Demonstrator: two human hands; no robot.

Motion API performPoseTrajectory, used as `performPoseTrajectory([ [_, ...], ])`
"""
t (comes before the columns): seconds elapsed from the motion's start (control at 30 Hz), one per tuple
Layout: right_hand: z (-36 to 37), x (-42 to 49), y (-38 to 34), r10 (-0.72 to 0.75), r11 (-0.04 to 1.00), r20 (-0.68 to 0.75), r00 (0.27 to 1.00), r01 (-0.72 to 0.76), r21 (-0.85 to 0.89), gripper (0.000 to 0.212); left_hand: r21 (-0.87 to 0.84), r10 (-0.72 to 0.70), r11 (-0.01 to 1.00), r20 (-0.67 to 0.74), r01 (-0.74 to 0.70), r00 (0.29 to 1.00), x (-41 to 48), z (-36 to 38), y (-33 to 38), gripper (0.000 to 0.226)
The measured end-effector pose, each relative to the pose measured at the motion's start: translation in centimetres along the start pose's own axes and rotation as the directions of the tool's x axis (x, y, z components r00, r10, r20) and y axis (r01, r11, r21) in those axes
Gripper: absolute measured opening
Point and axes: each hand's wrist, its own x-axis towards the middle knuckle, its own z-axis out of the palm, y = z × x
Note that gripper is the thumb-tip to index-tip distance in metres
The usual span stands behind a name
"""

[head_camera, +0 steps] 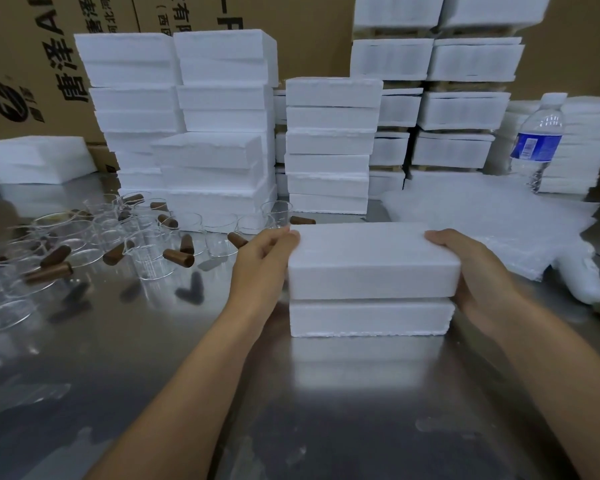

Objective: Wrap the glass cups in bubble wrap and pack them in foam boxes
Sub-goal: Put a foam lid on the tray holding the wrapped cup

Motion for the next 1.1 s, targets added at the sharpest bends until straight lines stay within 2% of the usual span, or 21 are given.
performPoseTrajectory([
  [0.23,-0.4,0.1,0.1,0.051,0.999,0.042,0.998,-0.052,0.011,0.023,-0.001,-0.142,0.990,0.046,0.142,0.989,0.0,-0.3,0.3,0.007],
  [0.37,-0.6,0.1,0.0,0.078,0.997,0.083,0.994,-0.080,0.020,0.022,-0.030,-0.182,0.982,0.076,0.185,0.980,0.0,-0.6,0.5,0.006],
  [0.47,-0.9,0.2,-0.2,0.102,0.995,0.086,0.991,-0.103,0.008,0.028,-0.036,-0.190,0.980,0.076,0.193,0.979,0.0,-0.5,0.6,0.005],
  [0.57,-0.9,0.0,-0.6,0.096,0.995,0.099,0.991,-0.092,-0.038,0.027,-0.012,-0.148,0.989,-0.004,0.148,0.989,0.0,-0.3,0.4,0.002],
  [0.63,-1.1,0.0,-0.7,0.100,0.993,0.120,0.988,-0.092,-0.067,0.038,0.014,-0.125,0.992,-0.060,0.126,0.990,-0.2,-0.1,0.1,0.007],
  [0.73,-1.7,-0.1,-0.9,0.126,0.990,0.241,0.962,-0.107,-0.090,0.062,0.054,-0.153,0.986,-0.100,0.159,0.983,-0.3,0.0,-0.1,0.015],
  [0.8,-1.9,-0.3,-1.1,0.134,0.984,0.269,0.954,-0.095,-0.152,0.061,0.021,-0.242,0.970,-0.052,0.244,0.969,-0.3,-0.1,0.0,0.017],
  [0.87,-1.9,-0.3,-0.9,0.133,0.978,0.250,0.959,-0.086,-0.193,0.049,-0.062,-0.348,0.935,0.028,0.349,0.937,-0.5,-0.2,0.4,0.020],
  [0.93,-1.6,-0.4,-0.6,0.128,0.979,0.232,0.964,-0.084,-0.187,0.042,-0.090,-0.389,0.915,0.050,0.392,0.920,-0.5,-0.2,0.6,0.023],
  [1.1,-1.0,-0.2,-0.1,0.089,0.995,0.249,0.964,-0.075,-0.066,0.059,-0.104,-0.311,0.947,-0.041,0.305,0.950,-0.7,0.1,0.5,0.026],
])
